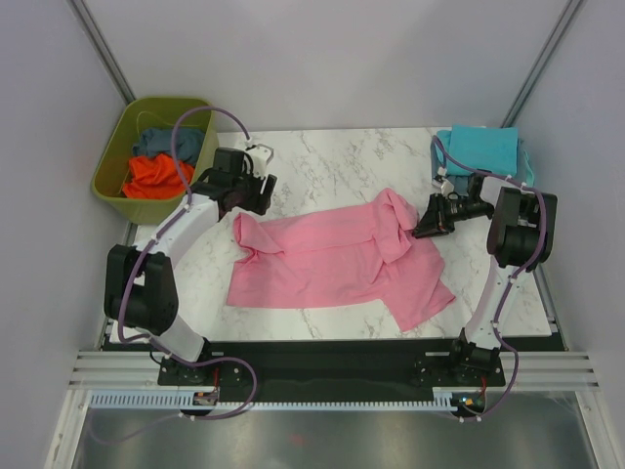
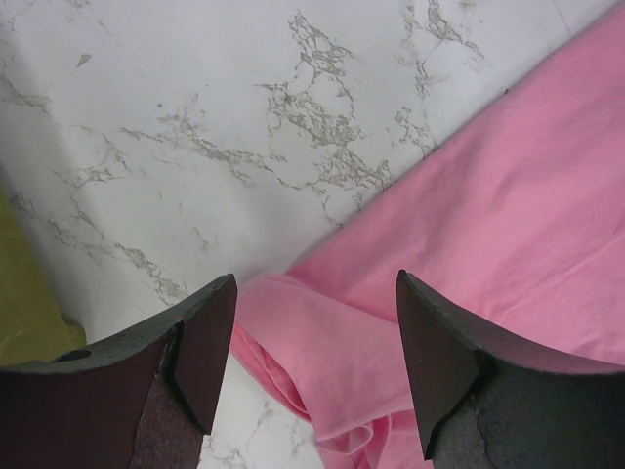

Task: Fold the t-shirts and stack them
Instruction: Flatten the tshirt out

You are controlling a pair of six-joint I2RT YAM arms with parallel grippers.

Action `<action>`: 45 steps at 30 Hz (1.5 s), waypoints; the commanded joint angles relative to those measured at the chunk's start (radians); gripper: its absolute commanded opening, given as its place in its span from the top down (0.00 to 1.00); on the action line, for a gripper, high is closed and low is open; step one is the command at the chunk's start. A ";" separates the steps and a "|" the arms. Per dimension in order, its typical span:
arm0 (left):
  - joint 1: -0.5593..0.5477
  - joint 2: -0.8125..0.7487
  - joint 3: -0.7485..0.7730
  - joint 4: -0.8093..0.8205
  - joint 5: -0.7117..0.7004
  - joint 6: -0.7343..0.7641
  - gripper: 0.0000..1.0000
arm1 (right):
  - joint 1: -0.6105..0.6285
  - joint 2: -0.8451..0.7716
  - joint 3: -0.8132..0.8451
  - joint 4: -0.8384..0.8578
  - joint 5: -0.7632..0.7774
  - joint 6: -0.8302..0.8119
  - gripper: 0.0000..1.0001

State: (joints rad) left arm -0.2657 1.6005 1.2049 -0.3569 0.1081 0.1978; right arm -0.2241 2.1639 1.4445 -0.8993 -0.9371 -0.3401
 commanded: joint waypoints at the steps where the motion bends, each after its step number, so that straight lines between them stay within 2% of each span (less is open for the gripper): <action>1: -0.006 -0.001 0.019 0.036 0.016 -0.032 0.26 | -0.006 -0.021 0.004 -0.001 -0.014 -0.037 0.65; 24: -0.012 0.003 0.018 0.039 0.008 -0.028 0.26 | -0.001 0.051 0.021 -0.036 -0.019 -0.042 0.66; 28: -0.012 0.003 0.016 0.039 0.005 -0.028 0.26 | 0.000 0.045 0.017 -0.036 -0.017 -0.050 0.78; 29: -0.013 0.003 0.016 0.039 0.004 -0.028 0.26 | -0.001 0.043 0.019 -0.038 -0.016 -0.053 0.89; 31: -0.013 0.004 0.016 0.041 0.007 -0.029 0.26 | 0.000 0.042 0.020 -0.041 -0.017 -0.053 0.94; 37: -0.013 0.003 0.021 0.039 0.005 -0.021 0.26 | -0.003 -0.024 0.066 -0.110 0.004 -0.100 0.95; 42: -0.013 -0.020 0.004 0.018 -0.013 0.002 0.26 | -0.006 -0.105 0.204 -0.180 -0.014 -0.106 0.96; 45: -0.012 -0.059 -0.047 0.001 -0.033 0.025 0.30 | -0.009 -0.139 0.277 -0.207 -0.046 -0.080 0.96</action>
State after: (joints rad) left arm -0.2729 1.5986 1.1919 -0.3550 0.1032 0.1989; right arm -0.2287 2.1201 1.6363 -1.0622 -0.9245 -0.4053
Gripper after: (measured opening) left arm 0.720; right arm 0.044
